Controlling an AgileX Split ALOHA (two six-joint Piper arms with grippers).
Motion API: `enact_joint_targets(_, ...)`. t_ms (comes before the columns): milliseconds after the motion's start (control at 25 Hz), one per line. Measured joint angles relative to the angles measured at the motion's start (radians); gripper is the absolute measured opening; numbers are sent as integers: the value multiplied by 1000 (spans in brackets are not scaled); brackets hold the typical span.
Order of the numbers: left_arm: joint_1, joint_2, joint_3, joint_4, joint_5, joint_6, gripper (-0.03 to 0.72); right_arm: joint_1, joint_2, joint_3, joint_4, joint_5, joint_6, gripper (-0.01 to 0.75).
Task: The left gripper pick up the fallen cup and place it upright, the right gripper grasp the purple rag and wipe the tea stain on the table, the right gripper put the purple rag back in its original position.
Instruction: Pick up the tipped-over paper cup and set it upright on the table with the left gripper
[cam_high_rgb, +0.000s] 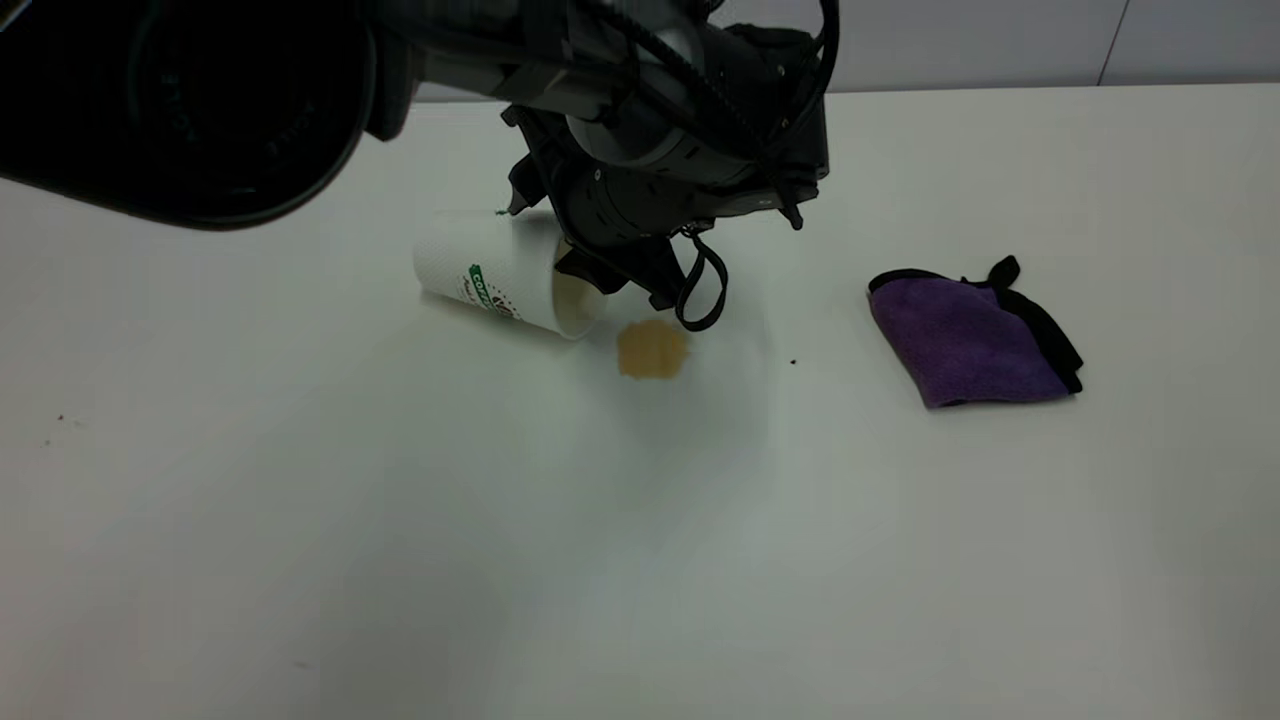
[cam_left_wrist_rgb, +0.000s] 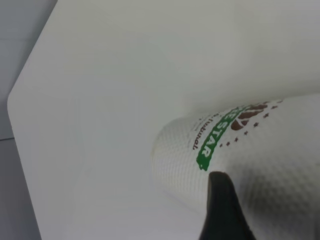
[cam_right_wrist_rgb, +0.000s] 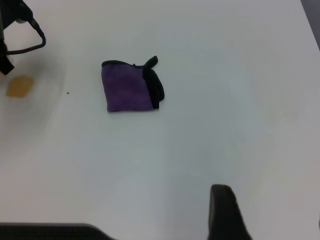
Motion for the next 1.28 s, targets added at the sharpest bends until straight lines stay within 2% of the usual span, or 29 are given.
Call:
enact_joint_targets(80, 5, 10, 0, 14, 7, -9, 482, 0, 0, 0, 0, 0, 0, 480)
enact_joint_targets(160, 8, 16, 0, 30, 21, -40, 418, 0, 0, 0, 0, 0, 0, 480)
enact_joint_targets(240, 10, 16, 0, 46, 37, -74, 323, 0, 0, 0, 0, 0, 0, 480)
enact_joint_targets(400, 16, 16, 0, 84, 82, -97, 70, 0, 0, 0, 0, 0, 0, 480)
enact_joint_targets(480, 21, 13, -2, 95, 115, -89, -5, 0, 0, 0, 0, 0, 0, 480)
enact_joint_targets(640, 39, -9, -8, 51, 123, -11, -28, 0, 0, 0, 0, 0, 0, 480)
enact_joint_targets(800, 81, -79, -8, -71, 111, 118, -27, 0, 0, 0, 0, 0, 0, 480)
enact_joint_targets(1040, 230, -200, -18, -428, 88, 418, -27, 0, 0, 0, 0, 0, 0, 480)
enact_joint_targets(1280, 402, -246, -18, -800, 22, 804, -27, 0, 0, 0, 0, 0, 0, 480)
